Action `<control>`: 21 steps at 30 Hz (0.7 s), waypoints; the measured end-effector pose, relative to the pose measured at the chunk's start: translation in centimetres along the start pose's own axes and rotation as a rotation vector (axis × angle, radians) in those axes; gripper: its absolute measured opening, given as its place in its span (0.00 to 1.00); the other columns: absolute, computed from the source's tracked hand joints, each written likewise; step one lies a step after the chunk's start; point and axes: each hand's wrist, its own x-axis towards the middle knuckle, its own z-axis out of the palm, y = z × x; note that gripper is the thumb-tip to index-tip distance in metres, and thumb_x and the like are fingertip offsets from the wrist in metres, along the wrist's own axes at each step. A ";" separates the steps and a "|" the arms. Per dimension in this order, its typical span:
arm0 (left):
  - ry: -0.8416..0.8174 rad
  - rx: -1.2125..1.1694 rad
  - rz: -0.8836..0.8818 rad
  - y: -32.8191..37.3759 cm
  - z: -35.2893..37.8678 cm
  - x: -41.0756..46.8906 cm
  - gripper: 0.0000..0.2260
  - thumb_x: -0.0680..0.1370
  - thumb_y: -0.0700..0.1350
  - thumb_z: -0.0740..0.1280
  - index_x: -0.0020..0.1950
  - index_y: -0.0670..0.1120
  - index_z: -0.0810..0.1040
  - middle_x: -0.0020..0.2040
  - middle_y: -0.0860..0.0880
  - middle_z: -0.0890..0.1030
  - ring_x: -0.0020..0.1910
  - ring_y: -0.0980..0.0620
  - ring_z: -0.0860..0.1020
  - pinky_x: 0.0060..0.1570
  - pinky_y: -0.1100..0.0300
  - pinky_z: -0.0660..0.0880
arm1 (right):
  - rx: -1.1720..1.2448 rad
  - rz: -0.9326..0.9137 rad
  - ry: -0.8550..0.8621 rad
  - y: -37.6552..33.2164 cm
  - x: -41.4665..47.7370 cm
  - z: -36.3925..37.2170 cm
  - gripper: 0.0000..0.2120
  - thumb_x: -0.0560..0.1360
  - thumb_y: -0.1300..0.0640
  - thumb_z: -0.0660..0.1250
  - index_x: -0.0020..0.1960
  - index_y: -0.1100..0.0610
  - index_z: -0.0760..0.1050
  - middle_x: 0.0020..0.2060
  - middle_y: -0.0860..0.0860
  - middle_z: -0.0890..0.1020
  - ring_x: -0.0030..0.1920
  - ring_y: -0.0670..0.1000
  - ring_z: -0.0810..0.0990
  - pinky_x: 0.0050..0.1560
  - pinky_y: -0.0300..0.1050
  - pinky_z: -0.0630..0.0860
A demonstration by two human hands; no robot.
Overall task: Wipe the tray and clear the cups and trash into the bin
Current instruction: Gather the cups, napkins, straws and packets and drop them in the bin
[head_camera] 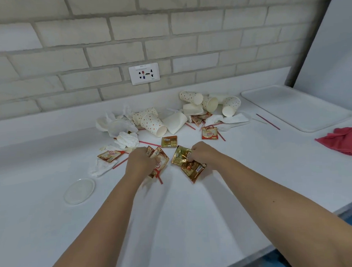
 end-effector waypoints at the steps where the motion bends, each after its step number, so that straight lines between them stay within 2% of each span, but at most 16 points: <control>1: -0.002 -0.034 0.017 0.6 0.1 -0.3 0.08 0.75 0.45 0.69 0.44 0.41 0.75 0.43 0.43 0.79 0.45 0.45 0.77 0.39 0.57 0.71 | -0.001 -0.010 -0.001 0.3 -0.7 -1.1 0.05 0.74 0.63 0.66 0.47 0.63 0.70 0.44 0.58 0.77 0.44 0.55 0.76 0.42 0.42 0.71; 3: -0.012 -0.108 0.063 2.2 0.3 -1.1 0.07 0.75 0.45 0.69 0.45 0.41 0.77 0.42 0.45 0.79 0.45 0.45 0.78 0.39 0.58 0.72 | 0.062 -0.012 -0.001 1.2 -2.2 -3.3 0.05 0.74 0.64 0.66 0.48 0.64 0.71 0.46 0.59 0.77 0.45 0.55 0.76 0.40 0.42 0.72; 5: -0.034 -0.200 0.105 4.2 1.1 -2.0 0.08 0.74 0.44 0.69 0.50 0.40 0.78 0.45 0.44 0.81 0.45 0.45 0.80 0.44 0.55 0.76 | 0.104 -0.017 0.025 2.3 -3.8 -5.8 0.07 0.74 0.65 0.67 0.51 0.66 0.73 0.48 0.60 0.79 0.45 0.55 0.77 0.37 0.40 0.71; 8: -0.097 -0.333 0.161 7.3 2.5 -3.8 0.06 0.75 0.43 0.69 0.48 0.43 0.76 0.47 0.43 0.82 0.45 0.45 0.81 0.43 0.54 0.78 | 0.098 -0.036 0.061 4.1 -6.5 -9.3 0.09 0.73 0.64 0.67 0.52 0.66 0.75 0.48 0.60 0.79 0.40 0.52 0.77 0.36 0.40 0.71; 12: -0.222 -0.509 0.236 12.1 6.0 -6.6 0.06 0.75 0.42 0.68 0.52 0.45 0.76 0.51 0.44 0.82 0.48 0.45 0.82 0.52 0.49 0.79 | 0.075 -0.016 0.156 8.3 -9.5 -14.2 0.14 0.73 0.63 0.67 0.57 0.67 0.75 0.47 0.56 0.75 0.47 0.56 0.77 0.47 0.45 0.72; 15: -0.306 -0.613 0.272 15.3 8.9 -8.7 0.07 0.76 0.39 0.67 0.53 0.45 0.76 0.50 0.44 0.82 0.43 0.48 0.81 0.41 0.57 0.80 | 0.071 0.007 0.189 11.9 -11.4 -17.1 0.06 0.72 0.63 0.67 0.49 0.62 0.76 0.45 0.57 0.78 0.45 0.54 0.76 0.44 0.43 0.69; 18: -0.405 -0.668 0.301 18.1 11.8 -10.9 0.08 0.76 0.38 0.67 0.54 0.44 0.76 0.47 0.45 0.82 0.39 0.50 0.81 0.39 0.58 0.80 | 0.075 0.057 0.210 15.5 -13.2 -19.4 0.11 0.72 0.63 0.67 0.52 0.68 0.76 0.48 0.62 0.81 0.45 0.55 0.78 0.46 0.45 0.71; 21: -0.497 -0.684 0.327 20.6 14.8 -13.2 0.05 0.76 0.38 0.67 0.49 0.45 0.76 0.43 0.47 0.82 0.37 0.51 0.81 0.35 0.61 0.80 | 0.075 0.100 0.239 19.2 -14.9 -21.6 0.13 0.71 0.62 0.68 0.53 0.68 0.76 0.52 0.63 0.82 0.51 0.59 0.81 0.53 0.52 0.77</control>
